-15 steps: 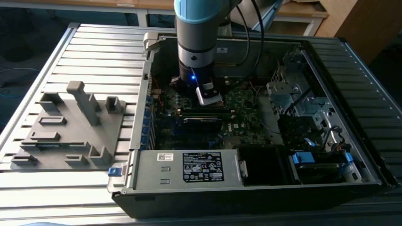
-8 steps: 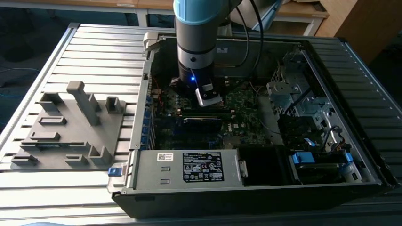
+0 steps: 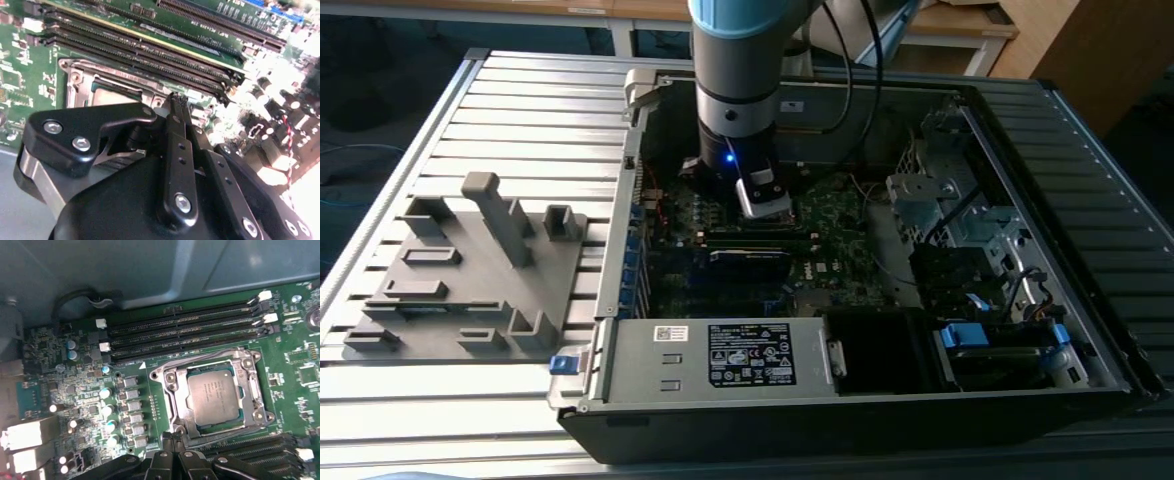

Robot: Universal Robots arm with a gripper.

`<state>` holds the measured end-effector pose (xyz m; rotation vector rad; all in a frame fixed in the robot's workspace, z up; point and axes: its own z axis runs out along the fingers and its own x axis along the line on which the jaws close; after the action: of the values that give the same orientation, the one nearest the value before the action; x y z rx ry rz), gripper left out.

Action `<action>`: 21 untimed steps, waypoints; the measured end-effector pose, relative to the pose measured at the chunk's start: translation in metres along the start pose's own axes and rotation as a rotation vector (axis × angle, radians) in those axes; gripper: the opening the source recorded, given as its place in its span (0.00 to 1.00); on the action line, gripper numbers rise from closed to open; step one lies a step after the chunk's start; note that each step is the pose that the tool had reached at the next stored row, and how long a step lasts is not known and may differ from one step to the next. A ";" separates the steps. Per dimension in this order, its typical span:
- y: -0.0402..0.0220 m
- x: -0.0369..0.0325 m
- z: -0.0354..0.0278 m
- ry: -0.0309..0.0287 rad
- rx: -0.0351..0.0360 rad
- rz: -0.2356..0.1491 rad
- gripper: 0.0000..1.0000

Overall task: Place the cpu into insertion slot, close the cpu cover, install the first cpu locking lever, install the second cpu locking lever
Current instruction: 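Install the second cpu locking lever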

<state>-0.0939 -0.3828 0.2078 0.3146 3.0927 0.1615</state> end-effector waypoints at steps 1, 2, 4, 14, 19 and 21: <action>0.0001 0.0000 -0.0001 -0.0001 -0.0004 0.000 0.11; 0.0000 0.0000 0.0001 -0.0006 -0.0005 0.000 0.11; -0.0003 0.0007 0.0019 -0.0043 -0.0010 0.000 0.11; -0.0020 0.0050 0.0096 -0.0066 -0.0162 0.000 0.11; -0.0020 0.0049 0.0094 -0.0068 -0.0167 0.000 0.11; -0.0013 0.0048 0.0034 -0.0068 -0.0169 0.000 0.11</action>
<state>-0.0987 -0.3828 0.2042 0.3134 3.0829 0.1861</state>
